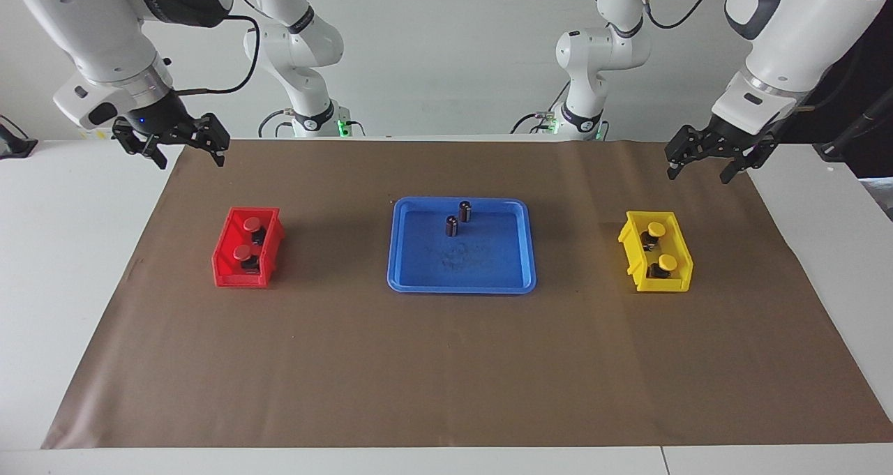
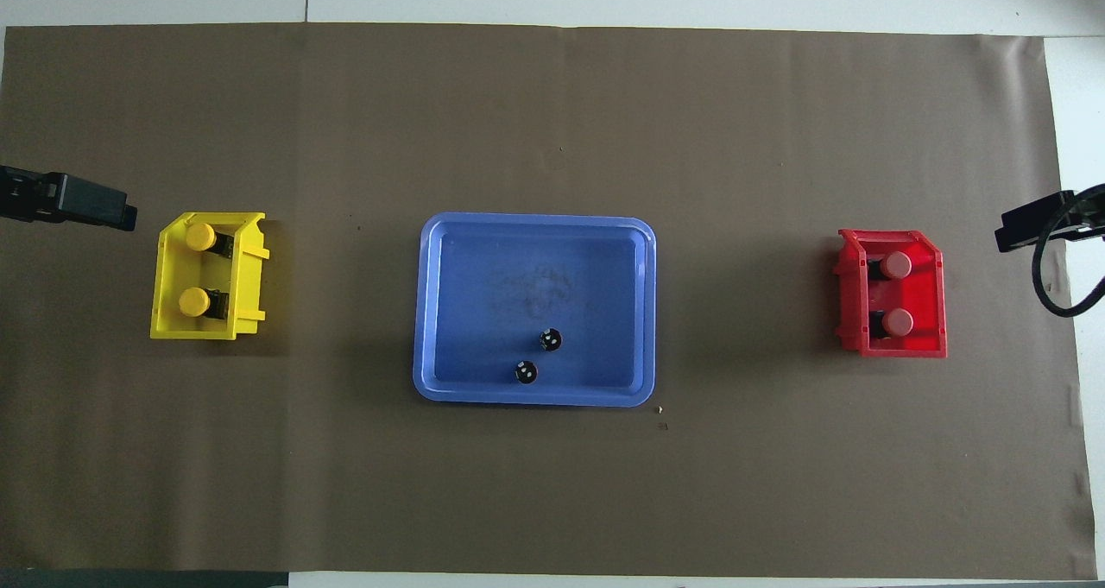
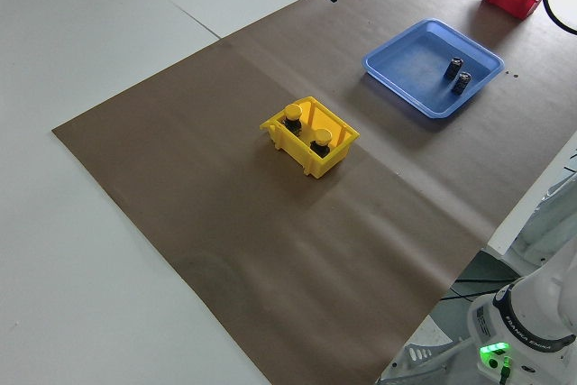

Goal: Sort red and yellow buttons by color

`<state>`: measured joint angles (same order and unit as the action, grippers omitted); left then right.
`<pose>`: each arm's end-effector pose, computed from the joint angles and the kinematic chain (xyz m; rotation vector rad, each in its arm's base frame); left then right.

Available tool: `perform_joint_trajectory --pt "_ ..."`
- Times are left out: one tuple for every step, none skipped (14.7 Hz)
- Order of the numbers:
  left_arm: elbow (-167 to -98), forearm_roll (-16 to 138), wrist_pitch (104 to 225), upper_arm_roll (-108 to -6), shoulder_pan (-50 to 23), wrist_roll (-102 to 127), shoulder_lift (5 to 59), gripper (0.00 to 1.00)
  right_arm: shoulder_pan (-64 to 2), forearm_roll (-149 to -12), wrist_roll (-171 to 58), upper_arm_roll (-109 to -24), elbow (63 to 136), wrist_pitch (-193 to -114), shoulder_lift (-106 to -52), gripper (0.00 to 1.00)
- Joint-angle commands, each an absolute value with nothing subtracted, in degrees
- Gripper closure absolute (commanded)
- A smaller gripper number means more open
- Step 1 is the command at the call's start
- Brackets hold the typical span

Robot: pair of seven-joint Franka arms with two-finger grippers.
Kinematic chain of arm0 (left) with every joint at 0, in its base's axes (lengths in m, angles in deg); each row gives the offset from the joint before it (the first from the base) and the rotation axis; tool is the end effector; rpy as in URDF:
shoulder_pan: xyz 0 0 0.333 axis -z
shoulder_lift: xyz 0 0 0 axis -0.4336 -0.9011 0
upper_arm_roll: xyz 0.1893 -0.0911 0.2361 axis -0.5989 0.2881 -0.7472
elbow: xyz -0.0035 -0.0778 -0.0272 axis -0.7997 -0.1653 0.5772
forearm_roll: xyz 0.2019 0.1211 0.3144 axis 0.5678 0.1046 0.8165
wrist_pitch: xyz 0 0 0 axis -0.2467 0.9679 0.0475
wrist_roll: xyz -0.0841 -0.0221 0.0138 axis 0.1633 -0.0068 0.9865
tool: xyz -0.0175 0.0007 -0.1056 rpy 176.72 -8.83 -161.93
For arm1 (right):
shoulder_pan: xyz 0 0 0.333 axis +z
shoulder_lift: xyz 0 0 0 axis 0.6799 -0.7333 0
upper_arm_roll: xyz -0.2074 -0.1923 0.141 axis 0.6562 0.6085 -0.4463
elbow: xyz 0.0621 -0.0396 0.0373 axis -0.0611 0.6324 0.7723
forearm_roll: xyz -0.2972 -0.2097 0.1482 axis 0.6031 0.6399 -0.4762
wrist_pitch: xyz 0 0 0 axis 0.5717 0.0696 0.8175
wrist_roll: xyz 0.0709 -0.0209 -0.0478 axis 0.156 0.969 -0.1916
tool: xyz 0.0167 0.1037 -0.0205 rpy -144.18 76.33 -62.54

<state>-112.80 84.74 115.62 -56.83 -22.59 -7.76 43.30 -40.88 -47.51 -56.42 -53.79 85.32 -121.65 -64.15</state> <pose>0.5411 -0.0656 0.6418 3.1010 -0.2999 0.0368 0.5475 -0.0424 0.6176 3.0978 0.1109 -0.1316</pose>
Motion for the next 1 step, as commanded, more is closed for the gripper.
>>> perform_joint_trajectory --pt "-112.9 84.35 114.4 -57.91 -21.04 -7.09 44.29 0.0 -40.91 -47.98 -57.44 -53.68 84.84 -119.59 -63.84 0.0"
